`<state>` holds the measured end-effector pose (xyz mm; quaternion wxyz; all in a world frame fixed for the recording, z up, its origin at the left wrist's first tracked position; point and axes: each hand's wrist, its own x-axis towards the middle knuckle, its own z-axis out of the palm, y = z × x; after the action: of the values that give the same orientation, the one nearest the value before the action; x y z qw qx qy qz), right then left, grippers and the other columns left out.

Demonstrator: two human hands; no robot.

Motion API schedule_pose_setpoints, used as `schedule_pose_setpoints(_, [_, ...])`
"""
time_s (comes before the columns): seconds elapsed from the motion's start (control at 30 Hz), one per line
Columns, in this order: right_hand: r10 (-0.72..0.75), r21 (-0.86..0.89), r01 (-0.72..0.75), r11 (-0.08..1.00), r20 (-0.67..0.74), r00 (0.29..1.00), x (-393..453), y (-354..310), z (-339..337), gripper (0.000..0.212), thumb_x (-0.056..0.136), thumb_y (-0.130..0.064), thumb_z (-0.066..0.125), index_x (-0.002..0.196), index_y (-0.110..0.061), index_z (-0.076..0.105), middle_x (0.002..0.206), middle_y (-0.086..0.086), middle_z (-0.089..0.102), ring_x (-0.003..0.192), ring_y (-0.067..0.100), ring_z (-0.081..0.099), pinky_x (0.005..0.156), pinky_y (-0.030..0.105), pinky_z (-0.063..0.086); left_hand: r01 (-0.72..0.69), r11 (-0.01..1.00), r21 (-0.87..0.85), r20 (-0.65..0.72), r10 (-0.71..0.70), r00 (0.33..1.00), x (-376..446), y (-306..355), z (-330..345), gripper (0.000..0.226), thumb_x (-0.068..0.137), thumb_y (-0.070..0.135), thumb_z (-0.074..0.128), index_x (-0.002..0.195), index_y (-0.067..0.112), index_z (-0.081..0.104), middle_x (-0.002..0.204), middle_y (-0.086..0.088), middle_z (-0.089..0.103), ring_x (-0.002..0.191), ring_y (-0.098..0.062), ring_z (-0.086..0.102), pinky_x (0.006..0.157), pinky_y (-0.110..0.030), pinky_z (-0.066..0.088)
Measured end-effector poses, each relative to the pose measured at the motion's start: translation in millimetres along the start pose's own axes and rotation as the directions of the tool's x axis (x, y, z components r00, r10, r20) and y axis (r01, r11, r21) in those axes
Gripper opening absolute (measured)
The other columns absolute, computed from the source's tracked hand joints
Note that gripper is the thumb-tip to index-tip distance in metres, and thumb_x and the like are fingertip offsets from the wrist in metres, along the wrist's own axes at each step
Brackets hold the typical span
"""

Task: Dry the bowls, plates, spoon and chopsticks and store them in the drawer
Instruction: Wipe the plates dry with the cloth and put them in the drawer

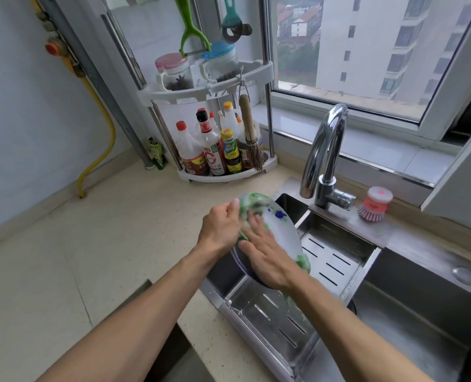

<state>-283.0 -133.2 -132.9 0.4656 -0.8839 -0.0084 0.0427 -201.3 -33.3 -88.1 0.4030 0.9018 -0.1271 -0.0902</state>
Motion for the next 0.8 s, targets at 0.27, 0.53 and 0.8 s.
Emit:
schedule_pose_setpoints(0.27, [-0.036,-0.421,0.111,0.900,0.182,0.983,-38,41,-5,0.083,0.091,-0.027,0.052,0.156,-0.040,0.002,0.163,-0.014,-0.008,0.153,0.009,-0.003,0.124,0.048,-0.006,0.080,0.997,0.019,-0.108,-0.078,0.991,16,-3,-15,0.050,0.107,0.041,0.028,0.067,0.016,0.043,0.072,-0.005,0.050,0.071,-0.024,0.047,0.065,-0.035,0.034])
schedule_pose_setpoints(0.53, [-0.168,-0.334,0.146,0.931,-0.039,0.985,-29,36,20,0.085,0.095,-0.020,0.060,0.151,-0.041,0.000,0.160,-0.018,-0.001,0.149,0.007,-0.003,0.124,0.039,0.003,0.087,0.996,-0.011,-0.180,-0.088,0.980,13,1,-12,0.049,0.108,0.038,0.028,0.065,0.016,0.038,0.067,-0.001,0.044,0.070,-0.023,0.042,0.066,-0.036,0.031])
schedule_pose_setpoints(0.8, [-0.286,-0.463,0.118,0.879,-0.312,0.906,-29,39,32,0.064,0.080,-0.027,0.077,0.140,-0.022,0.055,0.139,0.010,0.060,0.128,0.032,0.055,0.110,0.056,0.036,0.173,0.979,-0.110,-0.242,-0.196,0.950,11,0,-8,0.050,0.108,0.039,0.026,0.068,0.014,0.042,0.078,-0.008,0.050,0.077,-0.026,0.047,0.069,-0.036,0.034])
